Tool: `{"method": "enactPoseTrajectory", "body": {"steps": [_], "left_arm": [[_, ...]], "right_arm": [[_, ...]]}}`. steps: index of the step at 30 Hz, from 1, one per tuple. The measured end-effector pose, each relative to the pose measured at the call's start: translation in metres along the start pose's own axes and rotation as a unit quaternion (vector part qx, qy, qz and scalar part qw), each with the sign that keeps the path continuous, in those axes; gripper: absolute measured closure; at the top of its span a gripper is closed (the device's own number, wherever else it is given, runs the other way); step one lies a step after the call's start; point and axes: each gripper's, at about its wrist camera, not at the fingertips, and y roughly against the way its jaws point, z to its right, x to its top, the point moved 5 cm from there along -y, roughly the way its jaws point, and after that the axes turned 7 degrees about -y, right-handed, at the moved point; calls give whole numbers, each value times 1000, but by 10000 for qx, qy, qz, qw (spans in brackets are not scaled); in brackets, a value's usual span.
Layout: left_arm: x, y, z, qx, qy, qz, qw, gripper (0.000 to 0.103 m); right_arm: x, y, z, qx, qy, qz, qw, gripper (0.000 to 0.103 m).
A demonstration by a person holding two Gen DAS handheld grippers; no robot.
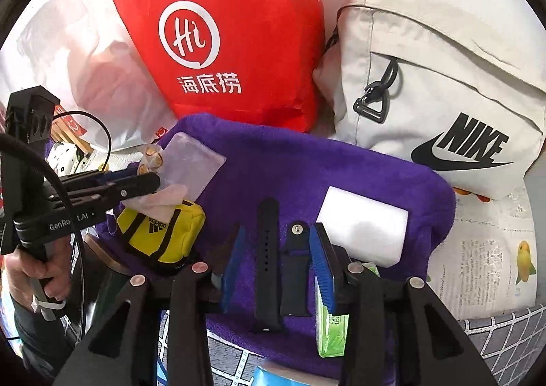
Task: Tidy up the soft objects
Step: 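Open the left tool over the towel to release the snack packet while the right tool lifts away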
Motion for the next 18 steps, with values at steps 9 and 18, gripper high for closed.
{"method": "enactPoseTrajectory", "body": {"steps": [9,18], "left_arm": [[2,2,0,77,36,-29,10000,44],[3,7,0,70,47,22,10000,36]], "right_arm": [[-1,1,0,-9,7,-13,10000,63],[-1,0,-2,-21,39,-25,10000,62]]}}
